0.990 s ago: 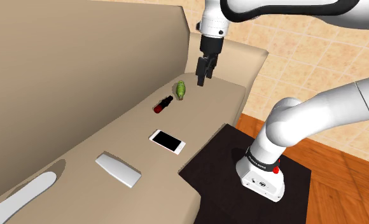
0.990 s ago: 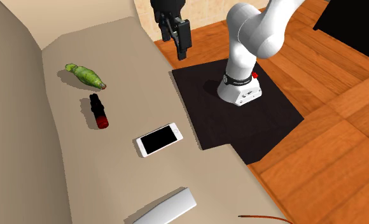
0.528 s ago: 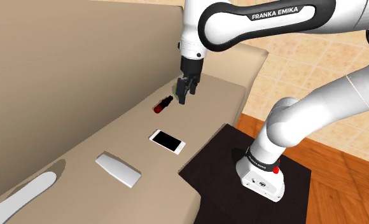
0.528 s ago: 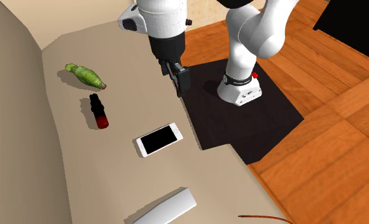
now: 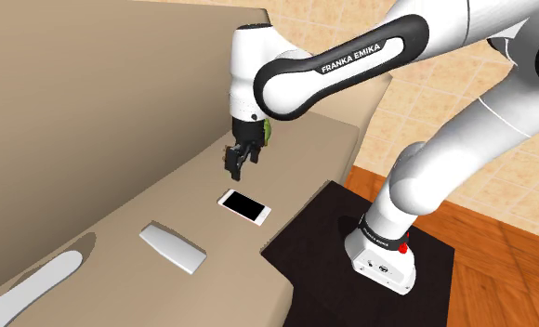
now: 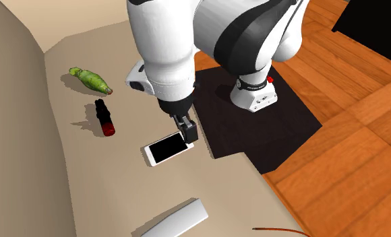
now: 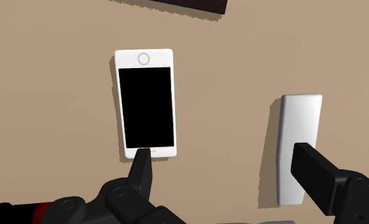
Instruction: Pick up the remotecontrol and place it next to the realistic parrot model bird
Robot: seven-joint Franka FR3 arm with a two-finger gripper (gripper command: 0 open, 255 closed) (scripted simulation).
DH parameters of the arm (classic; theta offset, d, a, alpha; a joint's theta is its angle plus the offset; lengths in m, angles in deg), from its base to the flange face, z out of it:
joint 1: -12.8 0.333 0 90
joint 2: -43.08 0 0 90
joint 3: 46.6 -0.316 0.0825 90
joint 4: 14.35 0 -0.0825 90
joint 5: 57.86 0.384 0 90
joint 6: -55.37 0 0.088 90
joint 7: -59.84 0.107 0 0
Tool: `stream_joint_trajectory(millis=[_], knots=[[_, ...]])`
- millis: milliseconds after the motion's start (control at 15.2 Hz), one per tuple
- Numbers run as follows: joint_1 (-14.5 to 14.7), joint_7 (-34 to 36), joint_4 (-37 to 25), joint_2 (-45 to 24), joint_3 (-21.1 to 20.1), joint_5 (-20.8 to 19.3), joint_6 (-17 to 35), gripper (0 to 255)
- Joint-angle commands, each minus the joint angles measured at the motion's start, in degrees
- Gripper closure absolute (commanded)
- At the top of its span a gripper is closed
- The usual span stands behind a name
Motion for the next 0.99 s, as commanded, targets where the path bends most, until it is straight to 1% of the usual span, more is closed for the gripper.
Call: stream_joint_trajectory(millis=[0, 132, 264, 528, 726, 924], knots=[[-0.15, 2.98, -1.39, -4.34, -2.27, -1.32, 3.19, 0], [-0.43, 6.11, -2.85, -8.93, -4.24, -3.51, 6.25, 0], [-0.64, 9.69, -4.64, -13.79, -5.96, -6.53, 9.02, 0], [0.15, 17.97, -9.24, -24.15, -7.71, -14.78, 13.27, 0], [2.57, 24.14, -13.63, -31.93, -6.91, -21.51, 15.14, 0], [6.19, 29.21, -18.76, -39.27, -4.83, -27.17, 16.12, 0]])
